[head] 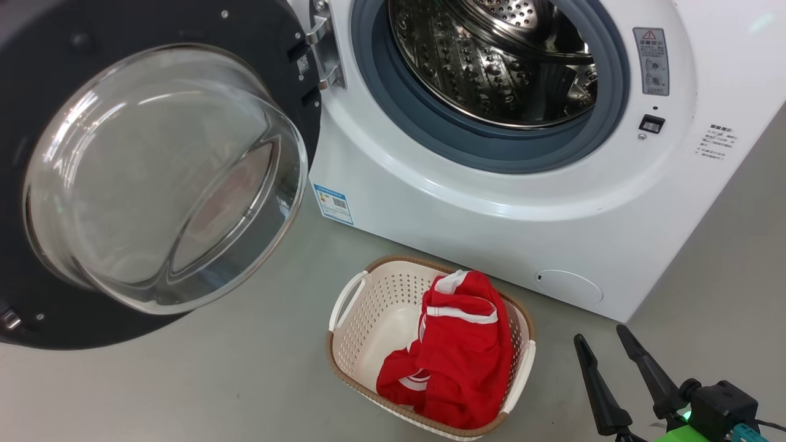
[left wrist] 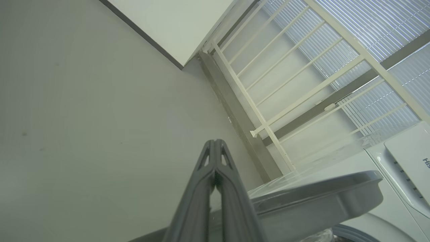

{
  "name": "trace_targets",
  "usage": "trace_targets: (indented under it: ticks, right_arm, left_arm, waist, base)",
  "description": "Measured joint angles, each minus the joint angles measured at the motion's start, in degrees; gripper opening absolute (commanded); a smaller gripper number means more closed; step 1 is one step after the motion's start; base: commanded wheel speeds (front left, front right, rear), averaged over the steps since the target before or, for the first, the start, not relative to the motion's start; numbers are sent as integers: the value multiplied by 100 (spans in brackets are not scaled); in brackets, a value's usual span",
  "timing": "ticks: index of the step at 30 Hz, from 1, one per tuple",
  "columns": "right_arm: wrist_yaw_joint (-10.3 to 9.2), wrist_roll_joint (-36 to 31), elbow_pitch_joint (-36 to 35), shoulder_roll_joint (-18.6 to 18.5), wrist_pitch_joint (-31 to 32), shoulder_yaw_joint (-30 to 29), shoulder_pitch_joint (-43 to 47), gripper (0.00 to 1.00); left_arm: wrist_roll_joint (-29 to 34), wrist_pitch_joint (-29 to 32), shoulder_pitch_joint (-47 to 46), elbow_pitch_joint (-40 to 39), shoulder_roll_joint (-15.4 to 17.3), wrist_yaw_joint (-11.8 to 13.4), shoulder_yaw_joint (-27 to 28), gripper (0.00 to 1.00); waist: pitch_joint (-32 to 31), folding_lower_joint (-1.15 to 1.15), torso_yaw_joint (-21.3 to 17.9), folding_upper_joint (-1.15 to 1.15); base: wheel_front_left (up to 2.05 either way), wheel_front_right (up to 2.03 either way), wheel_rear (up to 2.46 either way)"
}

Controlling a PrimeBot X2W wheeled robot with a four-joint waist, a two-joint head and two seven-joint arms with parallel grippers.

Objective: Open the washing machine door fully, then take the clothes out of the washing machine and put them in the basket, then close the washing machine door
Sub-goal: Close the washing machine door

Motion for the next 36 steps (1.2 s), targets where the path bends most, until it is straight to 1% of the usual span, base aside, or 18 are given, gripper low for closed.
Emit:
trace_targets:
  ticks: [3, 4, 8, 12, 20, 29, 36]
  right_arm:
    - [0, 0, -7, -21, 0, 5, 0, 100]
    - [0, 0, -7, -21, 0, 5, 0, 100]
    - [0, 0, -18, -56, 0, 5, -1, 100]
    - [0, 0, -33, -69, 0, 2, -1, 100]
    - [0, 0, -44, -115, 0, 0, -3, 100]
    - [0, 0, -46, -109, 0, -32, -3, 100]
    - [0, -1, -58, -83, 0, -76, -2, 100]
  left_arm:
    - [-91, 405, -7, 132, 47, 0, -57, 0]
    - [-91, 405, -7, 132, 47, 0, -57, 0]
    - [-229, 812, -4, 130, 43, 0, -131, 0]
    - [-445, 1161, 83, -98, -2, -1, -272, 0]
    - [-751, 1528, 455, -543, 35, 0, -386, 0]
    - [-1144, 2000, 915, -1239, 94, 1, -637, 0]
    - [-1596, 2327, 1428, -2158, 122, 2, -856, 0]
  waist:
    - [29, 0, -33, 0]
    - [29, 0, -33, 0]
    - [94, 0, -81, 0]
    - [151, 0, -120, 0]
    - [201, 0, -174, 0]
    - [146, 0, -157, 0]
    - [105, 0, -116, 0]
  base:
    - [0, 0, 0]
    - [0, 0, 0]
    - [0, 0, 0]
    - [0, 0, 0]
    - [0, 0, 0]
    - [0, 0, 0]
    - [0, 0, 0]
